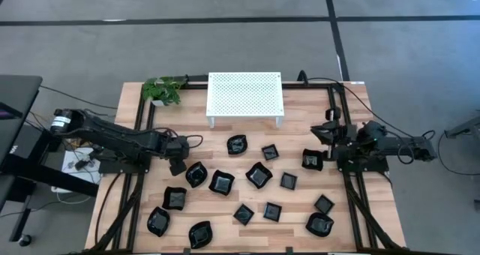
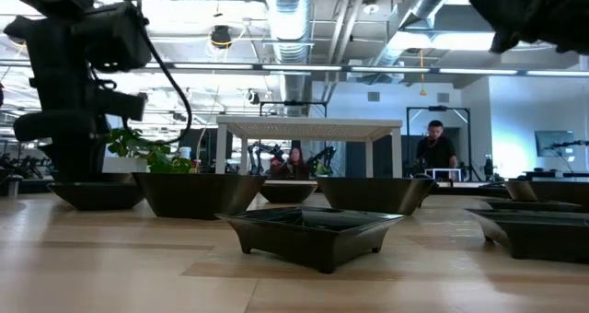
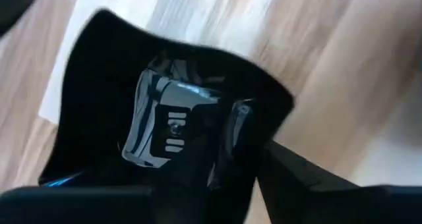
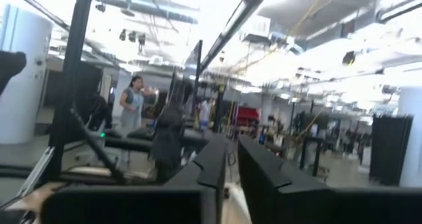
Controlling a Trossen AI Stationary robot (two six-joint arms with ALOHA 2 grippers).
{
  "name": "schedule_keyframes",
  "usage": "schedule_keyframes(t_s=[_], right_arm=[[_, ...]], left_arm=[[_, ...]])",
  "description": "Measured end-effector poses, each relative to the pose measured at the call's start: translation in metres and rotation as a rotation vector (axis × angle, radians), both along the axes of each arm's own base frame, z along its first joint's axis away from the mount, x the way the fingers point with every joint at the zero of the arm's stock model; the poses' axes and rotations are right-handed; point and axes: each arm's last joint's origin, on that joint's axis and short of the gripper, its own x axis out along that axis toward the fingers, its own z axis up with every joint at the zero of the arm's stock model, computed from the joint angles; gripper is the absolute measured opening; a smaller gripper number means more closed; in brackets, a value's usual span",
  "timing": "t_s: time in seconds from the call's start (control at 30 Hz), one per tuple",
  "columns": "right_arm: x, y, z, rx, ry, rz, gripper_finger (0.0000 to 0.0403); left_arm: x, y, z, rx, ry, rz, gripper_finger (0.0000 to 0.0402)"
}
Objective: Pick & Place Mini shaped plates
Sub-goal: Put the black distorted square plate on the shelf
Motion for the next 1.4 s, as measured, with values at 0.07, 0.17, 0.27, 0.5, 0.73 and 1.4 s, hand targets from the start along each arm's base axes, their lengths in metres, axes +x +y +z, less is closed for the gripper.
schedule_keyframes(t_s=[0.07, 0.17, 0.27, 0.5, 0.73, 1.4], right_arm=[[0.000, 0.000, 0.004, 0.001, -0.001, -0.005, 0.0066], [0.003, -0.001, 0.008, -0.007, 0.024, -0.038, 0.0102], [0.007, -0.003, 0.015, 0.016, 0.054, -0.081, 0.0136], [0.034, -0.011, 0.023, 0.156, 0.200, -0.147, 0.0178], [0.070, -0.024, 0.017, 0.301, 0.484, -0.207, 0.0182], [0.140, -0.045, 0.025, 0.300, 0.778, -0.262, 0.0169]], left_arm=[[0.002, 0.000, -0.002, 0.002, 0.015, -0.001, 0.0085], [0.003, 0.000, -0.003, 0.004, 0.015, -0.001, 0.0026], [0.001, 0.001, 0.000, 0.035, -0.005, 0.006, 0.0009], [0.017, -0.001, 0.044, 0.047, -0.185, -0.065, 0.0005], [0.048, -0.003, 0.115, 0.180, -0.294, -0.292, 0.0005], [0.143, 0.112, 0.142, 0.456, -0.052, -0.322, 0.0008]])
